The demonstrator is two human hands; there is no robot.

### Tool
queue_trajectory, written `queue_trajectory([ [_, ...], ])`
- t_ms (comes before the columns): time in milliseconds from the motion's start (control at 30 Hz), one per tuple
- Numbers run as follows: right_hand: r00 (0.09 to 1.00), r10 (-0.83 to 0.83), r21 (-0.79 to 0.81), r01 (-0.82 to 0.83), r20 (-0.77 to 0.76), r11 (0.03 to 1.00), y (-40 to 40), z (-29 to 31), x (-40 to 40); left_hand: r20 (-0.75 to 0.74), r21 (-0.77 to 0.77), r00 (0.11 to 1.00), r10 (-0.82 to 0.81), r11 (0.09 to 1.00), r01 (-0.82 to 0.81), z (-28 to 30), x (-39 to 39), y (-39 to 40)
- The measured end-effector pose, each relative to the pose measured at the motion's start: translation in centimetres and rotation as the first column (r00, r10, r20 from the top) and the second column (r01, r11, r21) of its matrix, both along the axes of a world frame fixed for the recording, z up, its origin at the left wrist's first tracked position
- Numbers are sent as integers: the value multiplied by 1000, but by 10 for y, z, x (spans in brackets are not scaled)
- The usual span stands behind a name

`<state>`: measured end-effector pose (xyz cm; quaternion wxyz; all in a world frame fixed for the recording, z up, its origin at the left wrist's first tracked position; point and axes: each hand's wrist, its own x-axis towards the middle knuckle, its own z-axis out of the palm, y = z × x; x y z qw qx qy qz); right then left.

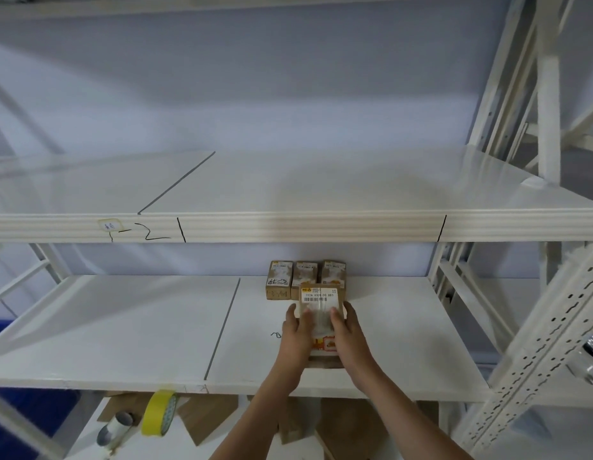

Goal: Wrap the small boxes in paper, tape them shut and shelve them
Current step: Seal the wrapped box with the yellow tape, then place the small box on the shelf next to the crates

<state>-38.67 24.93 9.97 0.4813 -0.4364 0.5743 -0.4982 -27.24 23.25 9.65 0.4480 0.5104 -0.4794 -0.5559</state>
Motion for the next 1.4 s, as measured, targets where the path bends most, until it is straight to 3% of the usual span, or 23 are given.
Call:
queue_trajectory([
  [267, 988, 126, -20, -125, 93, 992, -8, 6, 45, 33, -131, 982, 183, 975, -178, 9, 43, 7],
  [700, 934, 348, -113, -338, 81, 934, -15, 20, 165, 30, -128, 866, 499, 861, -492, 33, 151, 34],
  [1000, 912, 410, -140, -410, -30, 901, -32, 24, 269, -32, -138, 823, 567, 813, -566, 35, 246, 29],
  [1400, 878, 478, -45, -479, -19, 877, -41, 16, 422, -38, -70, 779, 626, 776, -627, 17, 401, 20],
])
